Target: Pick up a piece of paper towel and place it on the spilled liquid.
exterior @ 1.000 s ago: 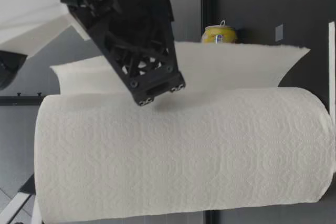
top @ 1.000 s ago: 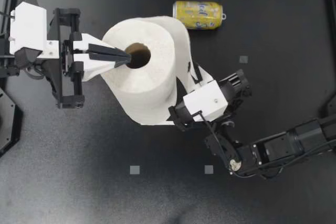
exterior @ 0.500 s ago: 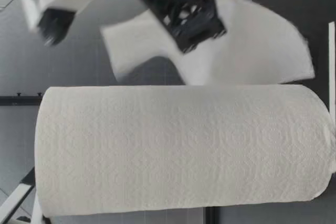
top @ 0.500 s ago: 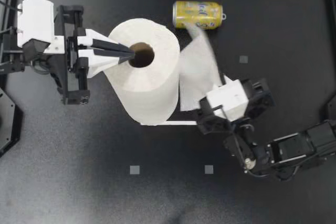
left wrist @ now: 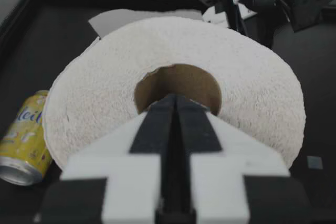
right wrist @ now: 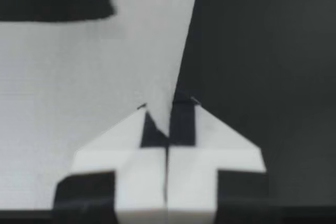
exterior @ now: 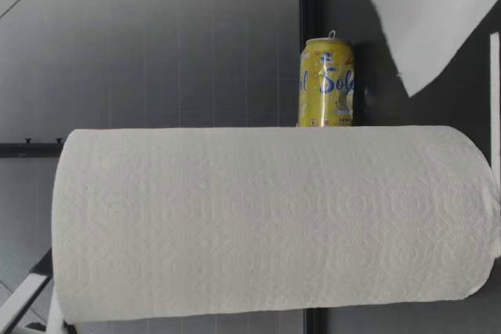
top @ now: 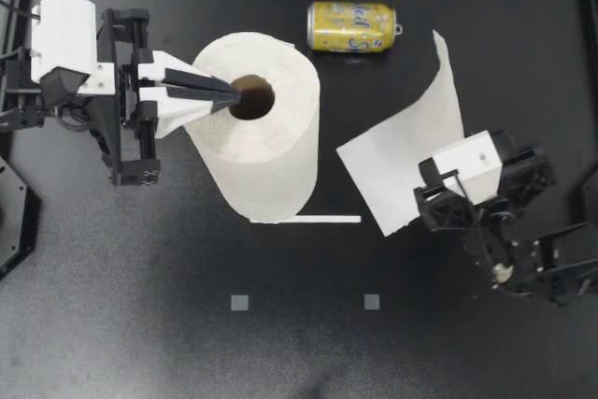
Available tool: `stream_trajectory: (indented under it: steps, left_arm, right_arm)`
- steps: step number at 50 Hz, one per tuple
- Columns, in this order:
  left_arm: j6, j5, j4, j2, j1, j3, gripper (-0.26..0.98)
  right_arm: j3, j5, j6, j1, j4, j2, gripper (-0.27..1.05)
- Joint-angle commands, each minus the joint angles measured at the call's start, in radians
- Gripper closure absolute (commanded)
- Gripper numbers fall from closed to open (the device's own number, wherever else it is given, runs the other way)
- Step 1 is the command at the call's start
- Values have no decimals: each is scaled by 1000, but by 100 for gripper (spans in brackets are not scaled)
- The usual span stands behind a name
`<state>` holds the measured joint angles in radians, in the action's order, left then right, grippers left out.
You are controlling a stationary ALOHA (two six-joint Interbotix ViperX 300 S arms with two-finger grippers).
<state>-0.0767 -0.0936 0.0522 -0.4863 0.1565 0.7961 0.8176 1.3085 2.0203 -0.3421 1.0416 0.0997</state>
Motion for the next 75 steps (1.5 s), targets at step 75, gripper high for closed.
stream_trajectory:
  steps: [75]
  left_arm:
    - [0, 278, 2, -184, -3, 54, 63]
  right_arm:
    - [-26, -963, -925, 1040, 100, -78, 90]
